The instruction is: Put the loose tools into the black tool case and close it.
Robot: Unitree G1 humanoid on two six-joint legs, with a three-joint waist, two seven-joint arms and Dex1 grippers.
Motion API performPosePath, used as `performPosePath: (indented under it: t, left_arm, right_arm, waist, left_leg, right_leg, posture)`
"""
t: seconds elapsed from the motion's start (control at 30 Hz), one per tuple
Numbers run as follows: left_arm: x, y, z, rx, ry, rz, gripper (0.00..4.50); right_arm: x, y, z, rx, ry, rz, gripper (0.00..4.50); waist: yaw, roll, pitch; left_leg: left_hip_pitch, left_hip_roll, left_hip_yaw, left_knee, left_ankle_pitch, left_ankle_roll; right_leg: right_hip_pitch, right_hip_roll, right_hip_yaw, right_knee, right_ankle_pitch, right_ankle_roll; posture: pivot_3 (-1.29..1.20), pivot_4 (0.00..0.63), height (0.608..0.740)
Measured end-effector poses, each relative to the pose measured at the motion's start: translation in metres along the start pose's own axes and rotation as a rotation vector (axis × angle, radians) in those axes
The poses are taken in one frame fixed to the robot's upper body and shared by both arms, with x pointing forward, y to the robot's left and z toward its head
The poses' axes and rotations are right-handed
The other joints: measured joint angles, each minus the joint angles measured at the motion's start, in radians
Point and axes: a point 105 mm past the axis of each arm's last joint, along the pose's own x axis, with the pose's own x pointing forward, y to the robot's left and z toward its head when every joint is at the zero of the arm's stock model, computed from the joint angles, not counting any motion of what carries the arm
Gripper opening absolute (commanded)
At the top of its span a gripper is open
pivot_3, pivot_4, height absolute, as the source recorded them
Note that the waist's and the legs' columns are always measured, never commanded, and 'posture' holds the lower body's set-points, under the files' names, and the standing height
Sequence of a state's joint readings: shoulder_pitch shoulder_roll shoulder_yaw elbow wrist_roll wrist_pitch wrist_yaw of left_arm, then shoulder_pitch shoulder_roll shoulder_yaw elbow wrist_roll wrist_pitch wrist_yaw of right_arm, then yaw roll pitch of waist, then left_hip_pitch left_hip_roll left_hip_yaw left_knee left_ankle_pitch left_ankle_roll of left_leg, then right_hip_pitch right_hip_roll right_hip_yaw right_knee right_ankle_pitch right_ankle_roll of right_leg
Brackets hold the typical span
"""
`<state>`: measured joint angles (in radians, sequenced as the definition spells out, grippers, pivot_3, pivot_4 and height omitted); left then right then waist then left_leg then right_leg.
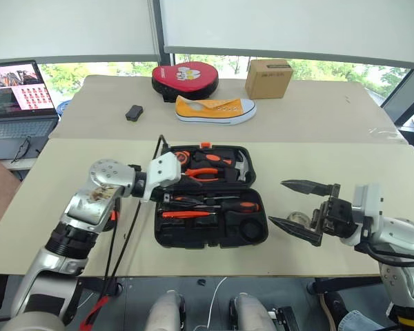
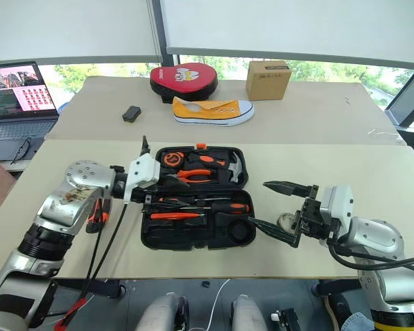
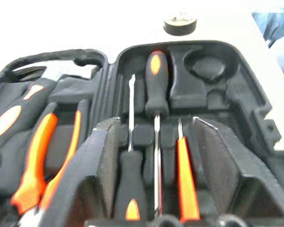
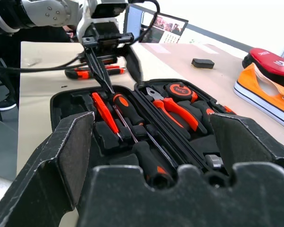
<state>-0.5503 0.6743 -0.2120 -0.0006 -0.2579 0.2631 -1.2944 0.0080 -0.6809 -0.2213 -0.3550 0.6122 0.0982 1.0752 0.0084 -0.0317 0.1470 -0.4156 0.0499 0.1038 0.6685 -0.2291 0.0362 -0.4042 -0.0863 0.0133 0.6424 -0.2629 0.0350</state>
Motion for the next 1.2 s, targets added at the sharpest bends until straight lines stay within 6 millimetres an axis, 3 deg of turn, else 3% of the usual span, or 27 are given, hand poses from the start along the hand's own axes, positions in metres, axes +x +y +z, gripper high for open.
performPosePath:
  t: [0.1, 0.13, 0.43, 0.87, 1.2]
  left_arm:
    - [0.002, -0.013, -0.016, -0.029, -0.002, -0.033, 0.12]
    - [0.003, -0.015, -0.019, -0.022, 0.001, -0.039, 0.04]
    - [0.022, -0.014, -0.031, 0.038, 0.004, 0.017, 0.04]
    - [0.02, -0.012, -0.036, 0.011, 0.058, 0.027, 0.04]
    - [0.022, -0.004, -0.045, -0.044, 0.08, 0.122, 0.04]
  right_arm:
    - [0.0, 0.0, -0.001, 0.005, -0.001, -0.008, 4.5]
    - [0.0, 0.0, -0.001, 0.007, -0.002, -0.009, 4.5]
    - [-0.001, 0.001, -0.003, 0.015, 0.0, -0.014, 4.5]
    - [-0.001, 0.002, -0.003, 0.018, 0.001, -0.014, 4.5]
    - [0.001, 0.002, -0.003, 0.019, -0.012, -0.013, 4.5]
  waist:
    - [0.003, 0.0, 0.0]
    - [0.005, 0.0, 0.0]
    - [0.005, 0.0, 0.0]
    - [0.003, 0.001, -0.002]
    - [0.003, 0.004, -0.005]
  left_leg:
    - [0.0, 0.0, 0.0, 0.001, 0.0, 0.0]
    - [0.0, 0.0, 0.0, 0.001, 0.0, 0.0]
    - [0.0, 0.0, 0.0, 0.003, 0.0, 0.001]
    - [0.002, 0.0, -0.001, 0.006, -0.001, 0.001]
    - [0.012, 0.001, -0.002, 0.006, -0.001, 0.001]
  right_leg:
    - [0.0, 0.0, 0.0, 0.0, 0.0, 0.0]
    - [0.0, 0.0, 0.0, 0.0, 0.0, 0.0]
    - [0.001, -0.001, 0.0, 0.002, 0.0, 0.0]
    - [0.003, 0.0, 0.0, 0.004, 0.0, 0.0]
    - [0.014, 0.0, -0.001, 0.004, 0.0, 0.0]
  posture:
    - [0.0, 0.15, 0.74]
    - [0.0, 0.15, 0.74]
    - [0.0, 0.15, 0.74]
    - [0.0, 0.15, 0.74]
    - [0.0, 0.15, 0.74]
